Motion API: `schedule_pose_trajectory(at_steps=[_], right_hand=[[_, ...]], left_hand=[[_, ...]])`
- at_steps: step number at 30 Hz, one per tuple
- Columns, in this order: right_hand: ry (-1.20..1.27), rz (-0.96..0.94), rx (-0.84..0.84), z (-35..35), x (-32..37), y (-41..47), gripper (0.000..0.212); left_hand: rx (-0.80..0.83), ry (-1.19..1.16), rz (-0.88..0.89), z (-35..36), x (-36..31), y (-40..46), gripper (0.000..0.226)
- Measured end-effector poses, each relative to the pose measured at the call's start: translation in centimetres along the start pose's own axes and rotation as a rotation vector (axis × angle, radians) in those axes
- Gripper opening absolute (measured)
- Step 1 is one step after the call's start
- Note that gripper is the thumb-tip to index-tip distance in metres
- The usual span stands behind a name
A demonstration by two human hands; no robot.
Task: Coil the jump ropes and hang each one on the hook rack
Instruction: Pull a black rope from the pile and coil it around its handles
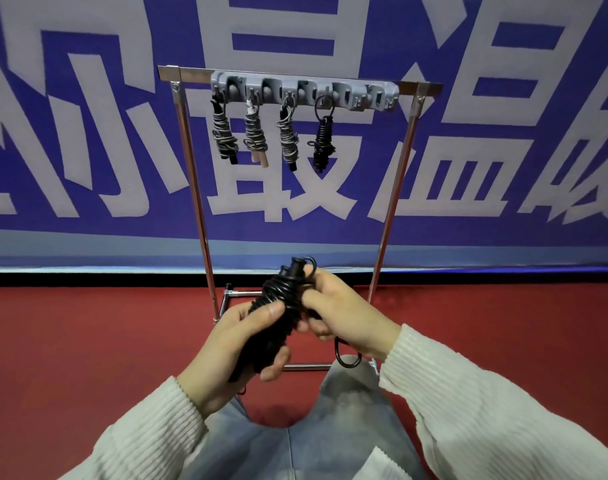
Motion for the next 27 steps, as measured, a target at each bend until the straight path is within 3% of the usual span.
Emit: schedule_pose_trajectory(at_steps=[7,10,12,16,19,24,27], right_hand=[[0.091,0.202,0.07,0.2,-2.2,0.3,0.023],[0.186,0.267,0.12,0.9,-2.7,-0.2,0.015],[0.262,0.333,0.126,1.3,-3.4,-0.9,0.02],[0.425,0.372,0.149,0.9,-3.6,-1.1,0.027],[0.349,0.34,0.089,-1.1,-3.4,-1.0,0.029],[-0.018,0.145,-0.091,-2.6,-2.1,-0.3,0.04],[-0.113,0.071,-0.034,-1.4,-1.7,0.4,0.026]], left_hand=[[0.011,-0.031,-0.08,-1.4,0.5,0.1,0.059],[-0.033,-0.132,-0.094,-1.1,0.4,-0.3,0.043],[-0.07,-0.27,-0.119,-1.2,0.2,-0.3,0.034],[-0.033,-0.37,-0.118,-1.6,-0.7,-0.3,0.054],[-0.031,-0.371,-0.138,-2.1,-0.6,-0.8,0.062],[-0.075,-0.379,-0.124,-2.6,-1.1,-0.1,0.062],[-0.154,-0.431,-0.115,-3.4,-1.7,0.8,0.049]])
Point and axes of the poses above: each hand's wrist, its own y-axis towards the middle knuckle, its own z-axis out of the palm, x = y × z, the point moved 9 cm from there along y, towards the middle knuckle, and after that the axes turned 7 degrees about -x, right-handed, at the moved point
